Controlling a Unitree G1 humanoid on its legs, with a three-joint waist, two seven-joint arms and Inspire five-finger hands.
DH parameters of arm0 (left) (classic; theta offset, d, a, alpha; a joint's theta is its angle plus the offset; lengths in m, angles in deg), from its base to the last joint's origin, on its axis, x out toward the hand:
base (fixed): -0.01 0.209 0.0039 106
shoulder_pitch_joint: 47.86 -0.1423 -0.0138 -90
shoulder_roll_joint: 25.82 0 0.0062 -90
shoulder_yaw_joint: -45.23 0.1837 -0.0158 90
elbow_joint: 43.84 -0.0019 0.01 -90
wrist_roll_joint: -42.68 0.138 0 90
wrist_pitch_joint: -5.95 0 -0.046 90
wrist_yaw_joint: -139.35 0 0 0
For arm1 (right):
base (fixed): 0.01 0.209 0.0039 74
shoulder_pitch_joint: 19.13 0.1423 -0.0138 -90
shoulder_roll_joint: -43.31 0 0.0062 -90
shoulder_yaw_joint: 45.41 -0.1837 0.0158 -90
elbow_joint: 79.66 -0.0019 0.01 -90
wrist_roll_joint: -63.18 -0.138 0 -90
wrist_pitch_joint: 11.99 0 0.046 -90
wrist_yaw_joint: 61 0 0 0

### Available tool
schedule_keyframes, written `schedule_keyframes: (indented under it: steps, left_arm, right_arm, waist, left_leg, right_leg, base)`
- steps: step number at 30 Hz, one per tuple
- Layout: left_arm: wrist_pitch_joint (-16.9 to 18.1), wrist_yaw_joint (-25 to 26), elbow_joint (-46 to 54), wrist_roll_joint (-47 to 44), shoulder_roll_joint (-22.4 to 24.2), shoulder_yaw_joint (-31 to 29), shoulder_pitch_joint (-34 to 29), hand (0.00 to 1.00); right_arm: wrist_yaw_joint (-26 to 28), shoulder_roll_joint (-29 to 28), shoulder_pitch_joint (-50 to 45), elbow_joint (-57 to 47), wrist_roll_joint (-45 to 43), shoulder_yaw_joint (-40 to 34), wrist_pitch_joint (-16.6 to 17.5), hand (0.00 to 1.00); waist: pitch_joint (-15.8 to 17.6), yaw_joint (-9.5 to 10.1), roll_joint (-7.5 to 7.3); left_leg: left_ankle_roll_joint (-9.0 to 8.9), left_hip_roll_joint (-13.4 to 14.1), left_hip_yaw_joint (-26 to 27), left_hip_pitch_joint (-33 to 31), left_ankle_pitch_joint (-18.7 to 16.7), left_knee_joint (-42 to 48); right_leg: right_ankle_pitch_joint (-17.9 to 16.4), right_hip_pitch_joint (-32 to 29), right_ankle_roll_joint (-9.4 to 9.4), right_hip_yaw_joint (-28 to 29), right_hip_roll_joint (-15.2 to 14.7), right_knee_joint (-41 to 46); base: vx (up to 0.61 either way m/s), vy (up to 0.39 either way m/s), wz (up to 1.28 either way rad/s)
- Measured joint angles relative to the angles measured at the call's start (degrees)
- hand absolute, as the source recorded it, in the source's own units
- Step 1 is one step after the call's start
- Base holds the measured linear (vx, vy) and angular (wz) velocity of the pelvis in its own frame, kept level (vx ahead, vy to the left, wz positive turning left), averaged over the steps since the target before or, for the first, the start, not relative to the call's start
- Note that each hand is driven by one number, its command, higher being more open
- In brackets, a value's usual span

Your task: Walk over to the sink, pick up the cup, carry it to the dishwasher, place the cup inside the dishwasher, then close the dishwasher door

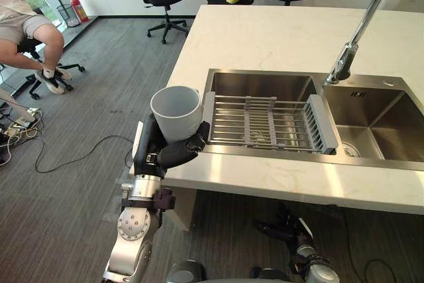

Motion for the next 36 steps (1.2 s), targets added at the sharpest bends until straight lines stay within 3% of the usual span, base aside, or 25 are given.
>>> schedule_keyframes:
  steps: [2,4,7,8,9,10,11,12,15,19,23,25,26,28,29,31,32,33,34,36]
  left_arm:
    - [-0.08,-1.20,1.61,0.00,0.70,0.05,-0.77,0.00]
    - [-0.04,-2.85,3.01,0.01,1.49,1.27,-0.76,0.00]
    - [0.47,-5.99,3.02,0.00,2.09,4.26,-0.91,0.00]
    - [1.00,-6.78,3.00,0.01,2.70,5.37,-0.88,0.00]
    - [1.90,-7.47,2.32,-0.05,3.19,6.04,-0.90,0.00]
    - [1.90,-7.49,2.29,-0.06,3.19,6.06,-0.92,0.00]
    - [2.11,-7.61,0.73,-0.66,2.18,7.13,-1.05,0.00]
    - [2.10,-7.49,-0.40,-1.09,1.62,7.56,-1.18,0.00]
    - [2.08,-5.71,-1.85,-1.08,0.73,8.19,-1.25,0.00]
    - [1.98,-3.20,-1.87,-1.05,0.63,8.62,-1.27,0.00]
    - [1.17,-0.54,-1.65,-1.01,1.61,8.33,-1.43,0.00]
    - [1.09,0.60,-0.87,-1.08,1.59,7.88,-2.05,0.00]
    - [1.11,1.00,-0.88,-1.09,1.48,7.82,-2.43,0.00]
    - [1.17,1.67,-0.94,-1.19,1.78,6.73,-3.75,0.00]
    - [1.21,1.92,-0.95,-1.32,1.72,6.57,-3.75,0.00]
    - [1.32,2.64,-0.99,-1.72,2.01,5.90,-4.21,0.00]
    - [1.57,2.57,-0.99,-1.92,2.05,5.89,-4.50,0.00]
    - [2.42,2.47,-0.75,-2.09,2.01,5.81,-4.99,0.00]
    - [2.70,2.41,-1.10,-2.11,3.50,5.82,-5.96,0.00]
    - [3.27,1.65,-0.77,-2.11,6.01,6.00,-7.24,0.00]
  right_arm:
    - [0.03,-0.18,-0.86,-0.18,0.11,-0.90,-0.30,1.00]
    - [-0.19,0.04,-2.65,-0.20,0.07,-1.61,-0.31,1.00]
    - [-1.08,0.76,-5.66,-0.30,-0.07,-2.34,0.03,1.00]
    - [-1.55,1.06,-6.37,-0.54,-0.07,-2.48,0.42,1.00]
    - [-2.11,0.43,-5.73,1.06,-0.09,-3.05,0.36,1.00]
    - [-2.15,0.41,-5.72,1.09,-0.08,-3.08,0.35,1.00]
    - [-2.09,-1.87,-6.32,1.24,-0.04,-2.43,0.36,1.00]
    - [-1.77,-3.15,-6.51,1.82,0.01,-1.92,0.36,1.00]
    - [-1.40,-4.03,-6.03,2.81,0.13,-0.83,0.57,1.00]
    - [-1.37,-2.93,-4.85,2.77,0.24,-0.61,1.06,1.00]
    - [-1.40,-0.39,-4.73,1.08,1.26,1.37,1.05,1.00]
    - [-1.42,-0.14,-5.20,-0.68,1.27,1.95,1.03,1.00]
    - [-1.40,-0.37,-5.50,-0.84,1.30,2.25,1.03,1.00]
    - [-1.05,-1.41,-7.10,-2.93,1.39,5.20,1.03,1.00]
    - [-0.85,-1.61,-7.33,-3.52,1.39,5.99,1.02,1.00]
    - [0.24,-2.70,-8.01,-6.59,1.43,7.63,0.94,1.00]
    - [0.39,-2.72,-8.60,-7.94,1.41,8.23,0.95,1.00]
    - [0.81,-3.14,-9.54,-10.71,1.30,9.02,0.96,1.00]
    - [0.91,-2.94,-9.35,-11.81,1.14,9.38,0.84,1.00]
    - [-0.45,-2.29,-10.56,-12.37,0.06,8.41,0.05,1.00]
  waist:
    - [-0.20,-0.28,-0.32]
    - [-0.38,-1.30,-0.73]
    - [-3.27,-3.69,-0.32]
    - [-4.24,-3.80,1.00]
    - [-4.68,-3.58,0.75]
    - [-4.68,-3.54,0.70]
    - [-5.58,-3.51,-0.76]
    - [-5.77,-3.60,-1.51]
    - [-6.20,-3.60,-2.37]
    - [-6.19,-3.22,-2.33]
    - [-5.52,-3.50,-1.94]
    - [-4.25,-3.66,-2.75]
    - [-3.95,-3.81,-2.36]
    - [-3.83,-4.48,-2.60]
    - [-3.68,-4.43,-2.81]
    - [-3.44,-4.65,-2.98]
    - [-3.54,-4.68,-3.14]
    - [-3.97,-4.49,-4.51]
    - [-4.27,-4.45,-3.61]
    - [-4.83,-4.29,-2.36]
  left_leg:
    - [0.39,0.32,1.93,-0.08,-0.02,-1.09]
    - [3.47,3.67,9.30,-0.24,-2.37,3.45]
    - [2.22,4.84,12.91,2.46,-2.04,2.87]
    - [-0.69,4.86,12.27,4.36,-1.64,-1.59]
    - [-2.02,1.35,11.47,5.74,0.00,-7.47]
    - [-1.96,1.22,11.42,5.77,0.12,-7.71]
    - [-0.07,-2.34,9.43,6.52,2.40,-12.18]
    - [0.40,-3.60,8.12,6.47,2.70,-12.40]
    - [1.12,-4.70,5.98,5.36,2.11,-10.83]
    - [1.33,-4.04,4.53,2.76,-0.83,-5.87]
    - [2.31,-3.86,1.65,2.56,-3.70,-2.22]
    - [3.63,-6.06,-1.42,3.47,-3.58,-2.26]
    - [3.81,-6.31,-2.69,3.66,-3.53,-2.27]
    - [4.75,-6.98,-8.38,3.47,-3.22,-3.29]
    - [4.83,-7.28,-9.68,3.44,-3.06,-3.55]
    - [4.63,-7.61,-14.69,2.29,-3.09,-2.46]
    - [4.06,-7.85,-16.13,1.88,-3.49,-1.72]
    - [3.11,-8.91,-17.56,0.62,-5.25,1.06]
    - [2.61,-6.64,-16.94,-1.18,-7.40,4.60]
    - [0.59,-3.15,-12.87,-1.61,-7.18,5.89]
  right_leg:
    - [0.88,-0.33,-0.31,-1.44,-1.07,-0.88]
    - [1.91,0.11,0.32,-4.65,-2.97,-1.99]
    - [3.39,1.32,2.61,-10.76,-7.15,-4.14]
    - [3.53,1.22,3.42,-12.05,-7.58,-4.33]
    - [4.28,0.77,4.55,-12.30,-9.59,-4.23]
    - [4.33,0.76,4.52,-12.33,-9.65,-4.25]
    - [5.19,1.88,4.38,-13.51,-11.43,-5.80]
    - [5.75,2.94,4.60,-14.51,-12.38,-6.34]
    - [6.29,4.23,4.06,-15.27,-13.25,-6.64]
    - [6.22,4.46,4.24,-15.25,-13.32,-5.19]
    - [6.15,2.03,4.16,-14.51,-15.97,6.28]
    - [5.96,-1.56,3.07,-8.45,-18.50,16.65]
    - [3.45,-2.41,2.95,-5.49,-17.73,18.45]
    - [-4.46,-3.11,3.49,1.23,-10.87,16.92]
    - [-5.60,-3.57,3.42,2.73,-9.10,16.00]
    - [-7.51,-6.10,3.01,8.84,-2.58,14.40]
    - [-7.38,-6.07,2.97,10.17,-1.46,12.93]
    - [-5.58,-6.13,3.23,10.42,-1.81,9.39]
    - [-6.95,-5.54,2.45,6.93,-1.43,10.49]
    - [-7.79,-3.78,1.54,3.34,-0.90,10.34]
  base:
    - [-0.12,-0.007,0.27]
    - [-0.13,0.048,0.71]
    - [-0.06,0.185,1.17]
    - [0.03,0.363,1.02]
    - [0.02,0.301,0.49]
    - [0.02,0.258,0.62]
    - [0.02,0.177,0.72]
    - [0.04,0.163,0.83]
    - [0.03,0.109,0.49]
    - [-0.02,0.025,0.21]
    - [-0.04,0.070,0.28]
    - [-0.02,0.095,0.70]
    - [0.02,0.026,1.06]
    - [0.05,-0.054,1.23]
    - [0.09,-0.115,1.18]
    - [0.09,-0.156,1.22]
    - [0.09,-0.177,1.25]
    - [0.14,-0.215,1.18]
    - [0.21,-0.271,1.12]
    - [0.23,-0.209,0.86]
